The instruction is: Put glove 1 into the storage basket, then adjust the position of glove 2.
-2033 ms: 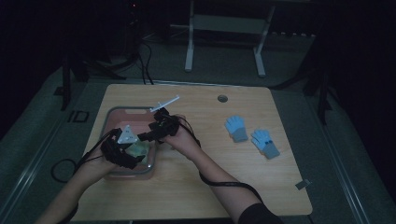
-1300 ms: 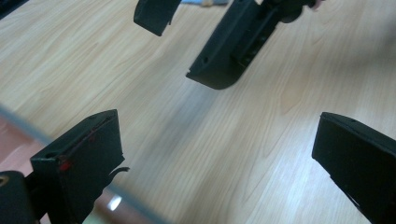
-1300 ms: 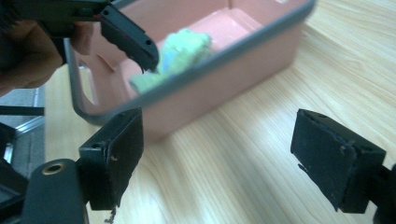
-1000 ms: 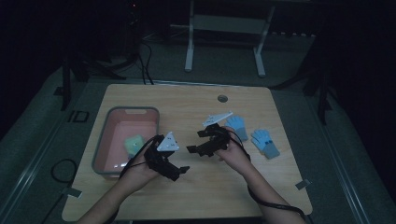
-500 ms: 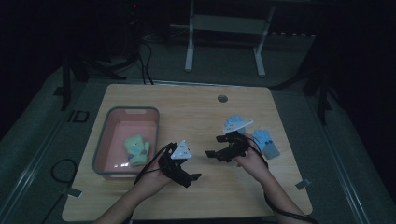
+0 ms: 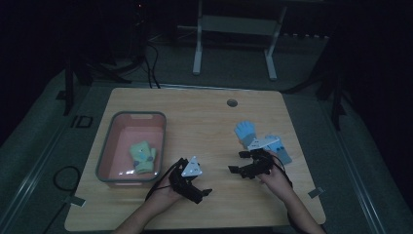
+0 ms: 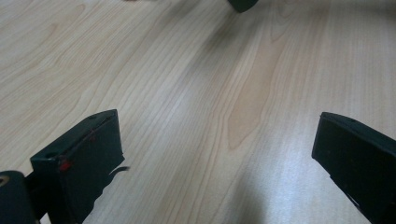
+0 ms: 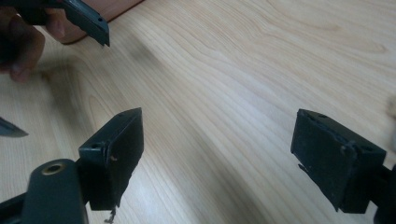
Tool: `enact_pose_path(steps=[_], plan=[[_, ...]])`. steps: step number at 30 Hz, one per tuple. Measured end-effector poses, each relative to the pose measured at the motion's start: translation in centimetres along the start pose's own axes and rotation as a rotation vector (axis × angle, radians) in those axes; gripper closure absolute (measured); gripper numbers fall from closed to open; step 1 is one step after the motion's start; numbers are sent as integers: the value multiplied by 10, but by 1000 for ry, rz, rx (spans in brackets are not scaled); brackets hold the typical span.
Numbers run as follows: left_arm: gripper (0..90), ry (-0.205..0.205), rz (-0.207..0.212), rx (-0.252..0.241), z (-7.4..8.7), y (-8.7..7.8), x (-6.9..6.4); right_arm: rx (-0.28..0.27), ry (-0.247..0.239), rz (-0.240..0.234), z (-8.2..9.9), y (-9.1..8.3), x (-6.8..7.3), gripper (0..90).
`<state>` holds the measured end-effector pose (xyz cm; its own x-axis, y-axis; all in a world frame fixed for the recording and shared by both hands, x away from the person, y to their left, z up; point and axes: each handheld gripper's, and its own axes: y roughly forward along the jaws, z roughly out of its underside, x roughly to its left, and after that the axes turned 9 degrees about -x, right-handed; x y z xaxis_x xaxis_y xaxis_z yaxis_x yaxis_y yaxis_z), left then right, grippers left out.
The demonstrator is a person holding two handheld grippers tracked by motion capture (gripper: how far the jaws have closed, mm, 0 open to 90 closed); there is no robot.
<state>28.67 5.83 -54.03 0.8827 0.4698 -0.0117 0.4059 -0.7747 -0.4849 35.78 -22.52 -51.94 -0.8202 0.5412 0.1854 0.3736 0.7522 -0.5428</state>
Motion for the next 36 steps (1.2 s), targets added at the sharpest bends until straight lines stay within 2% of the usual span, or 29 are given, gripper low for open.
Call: enact_pose_path(steps=[5,7,9,11,14,17,19,20,21,22,24,29,33,36], plan=[[21,7,-16,-6,7,-2,-3,14,4,-1,12,-8,-1,172],[21,8,-21,1,9,-4,-3,26,36,3,16,-12,-2,167],[21,4,-36,-15,11,-6,-3,18,55,-6,18,-16,-2,119],[21,0,-45,-16,13,-8,-4,6,55,38,20,-20,-1,120],[21,3,-66,-29,14,-11,-7,6,39,62,21,-26,0,126],[21,3,-88,-41,16,-13,-9,7,27,110,20,-30,-2,179],[21,23,-105,-19,18,-13,-8,-13,25,135,18,-34,-6,242],[21,23,-105,-19,18,-13,-8,-13,25,135,18,-34,-6,242],[21,8,-100,-11,20,-13,-7,-13,23,149,17,-35,-8,275],[21,0,-100,-15,21,-13,-7,-15,21,163,14,-37,-13,371],[21,6,-103,-8,22,-13,-7,-20,27,180,11,-37,-17,376],[21,7,-107,-13,22,-14,-8,-43,-2,224,0,-35,-28,396],[21,-4,-110,-22,22,-17,-7,-40,-19,268,-9,-27,-38,456],[21,-15,-111,-29,24,-18,-6,-38,-10,287,-17,-19,-48,538]])
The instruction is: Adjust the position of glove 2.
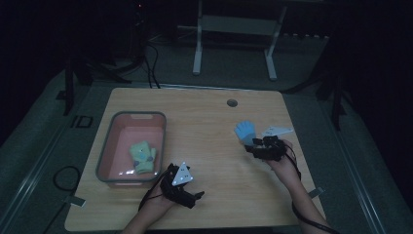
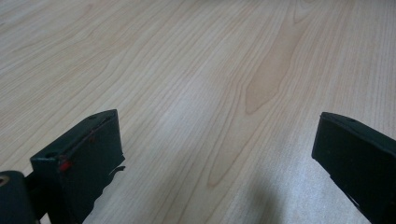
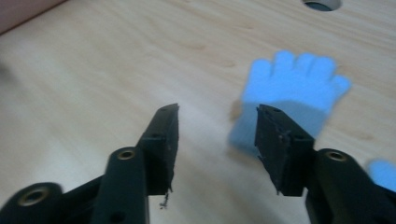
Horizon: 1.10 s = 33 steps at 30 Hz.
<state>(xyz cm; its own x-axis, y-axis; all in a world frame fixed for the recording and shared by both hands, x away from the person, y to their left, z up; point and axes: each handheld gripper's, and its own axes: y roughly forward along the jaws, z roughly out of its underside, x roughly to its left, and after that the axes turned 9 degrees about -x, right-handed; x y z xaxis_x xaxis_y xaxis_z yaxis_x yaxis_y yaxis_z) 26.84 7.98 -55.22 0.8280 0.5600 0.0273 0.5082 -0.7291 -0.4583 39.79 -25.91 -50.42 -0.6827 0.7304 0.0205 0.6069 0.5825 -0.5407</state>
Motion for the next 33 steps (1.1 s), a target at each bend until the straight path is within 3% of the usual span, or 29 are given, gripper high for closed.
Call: enact_pose_path(steps=[4,11,15,22,25,27,33], plan=[[21,-10,2,-18,0,-1,1,16,35,20,-8,13,-14,626],[21,-2,8,-22,1,-2,1,36,37,28,-18,39,-40,651],[21,-2,10,-18,1,-3,2,69,19,46,-16,56,-50,621],[21,1,16,-32,1,-2,-1,118,-6,62,-4,75,-53,615],[21,5,13,-44,1,-3,-2,111,-32,75,0,76,-48,642],[21,5,8,-52,0,-4,-3,101,-4,73,1,76,-48,677],[21,1,9,-57,0,-4,-2,87,16,92,3,76,-43,802]])
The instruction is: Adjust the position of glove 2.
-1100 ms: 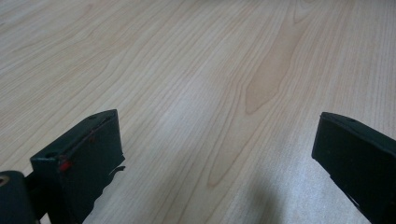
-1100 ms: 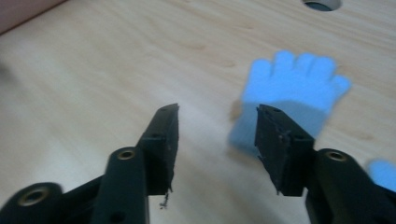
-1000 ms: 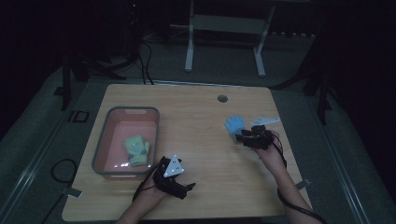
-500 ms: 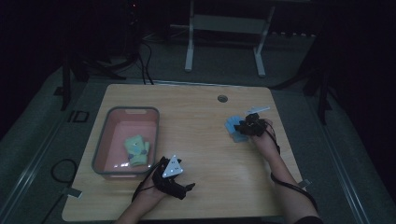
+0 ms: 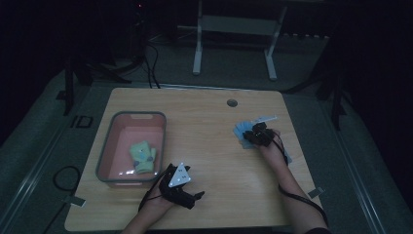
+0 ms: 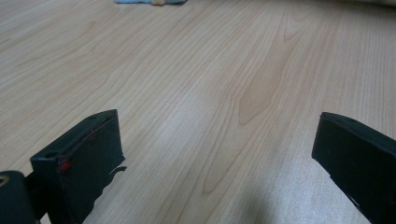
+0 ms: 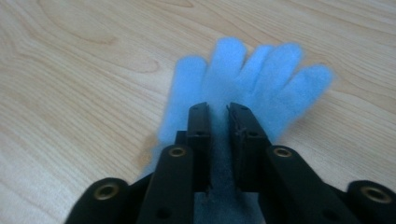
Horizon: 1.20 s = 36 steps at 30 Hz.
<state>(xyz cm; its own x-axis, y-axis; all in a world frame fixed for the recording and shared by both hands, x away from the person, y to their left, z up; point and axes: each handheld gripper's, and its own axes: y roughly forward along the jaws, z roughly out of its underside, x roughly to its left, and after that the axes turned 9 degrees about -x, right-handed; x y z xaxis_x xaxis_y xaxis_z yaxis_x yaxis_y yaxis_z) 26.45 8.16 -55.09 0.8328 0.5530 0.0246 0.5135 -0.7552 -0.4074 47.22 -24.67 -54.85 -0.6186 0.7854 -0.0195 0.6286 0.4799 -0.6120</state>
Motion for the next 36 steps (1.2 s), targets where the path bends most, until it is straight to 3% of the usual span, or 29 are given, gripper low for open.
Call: enact_pose_path(steps=[4,9,12,17,25,34,36], plan=[[21,8,-5,8,0,0,0,-5,35,39,0,0,5,827],[21,9,-17,18,2,1,-1,2,58,49,-2,-1,9,836],[21,8,-17,17,3,3,-1,-6,85,54,-7,-6,12,838],[21,7,-20,22,4,4,-1,-31,88,54,-17,-22,25,841],[21,-1,-33,22,4,3,0,-92,111,54,-21,-48,57,842],[21,3,-44,19,4,3,-1,-150,163,71,-26,-85,105,842],[21,8,-45,20,4,2,-1,-160,151,77,-28,-91,116,842]])
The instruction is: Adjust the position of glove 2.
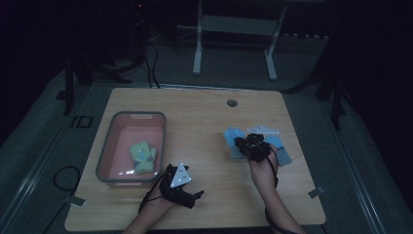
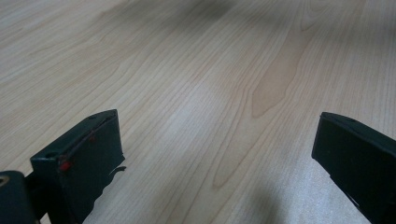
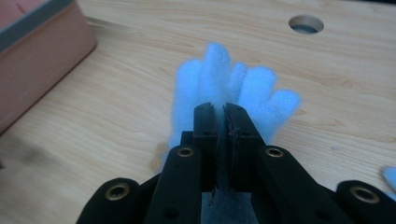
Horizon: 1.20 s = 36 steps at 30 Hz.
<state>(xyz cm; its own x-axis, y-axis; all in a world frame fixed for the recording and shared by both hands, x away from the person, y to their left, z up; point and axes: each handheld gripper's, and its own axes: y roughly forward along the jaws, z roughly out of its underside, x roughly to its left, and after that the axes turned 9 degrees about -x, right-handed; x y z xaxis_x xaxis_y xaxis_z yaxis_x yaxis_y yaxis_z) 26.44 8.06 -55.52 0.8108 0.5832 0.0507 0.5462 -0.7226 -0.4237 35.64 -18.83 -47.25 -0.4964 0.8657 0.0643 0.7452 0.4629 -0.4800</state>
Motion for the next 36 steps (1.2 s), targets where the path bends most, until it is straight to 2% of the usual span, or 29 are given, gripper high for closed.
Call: enact_pose_path(steps=[1,3,6,8,10,12,15,17,18,22,23,25,27,31,34,36], plan=[[21,-1,2,2,0,0,0,-5,7,-11,0,-3,4,841],[21,3,0,3,0,0,-1,-16,2,-4,3,-7,13,841],[21,5,-1,1,0,0,-1,-10,5,16,10,-8,23,842],[21,5,-1,-1,0,0,0,-2,15,13,16,-7,29,841],[21,5,-6,-4,1,0,-1,-4,-9,39,22,-5,35,841],[21,1,-3,-5,1,0,-1,4,0,37,25,-2,37,841],[21,7,-4,-4,0,-1,-1,23,41,53,37,5,36,840],[21,5,-2,-4,0,-1,-1,32,48,68,43,9,36,839],[21,4,1,-6,0,-1,-1,46,63,59,48,13,36,839],[21,5,6,-6,0,-1,-1,75,64,68,58,23,38,828],[21,5,7,-7,0,-1,-2,83,51,79,60,26,39,820],[21,6,9,-11,0,-1,-2,110,58,76,65,31,40,789],[21,10,10,-6,0,-1,-2,131,44,83,71,37,40,747],[21,12,16,-2,0,-1,-3,128,27,74,73,40,42,665],[21,10,18,-6,0,-1,-3,116,21,54,67,35,42,621],[21,13,16,-4,1,-1,-3,106,-2,52,64,31,41,608]])
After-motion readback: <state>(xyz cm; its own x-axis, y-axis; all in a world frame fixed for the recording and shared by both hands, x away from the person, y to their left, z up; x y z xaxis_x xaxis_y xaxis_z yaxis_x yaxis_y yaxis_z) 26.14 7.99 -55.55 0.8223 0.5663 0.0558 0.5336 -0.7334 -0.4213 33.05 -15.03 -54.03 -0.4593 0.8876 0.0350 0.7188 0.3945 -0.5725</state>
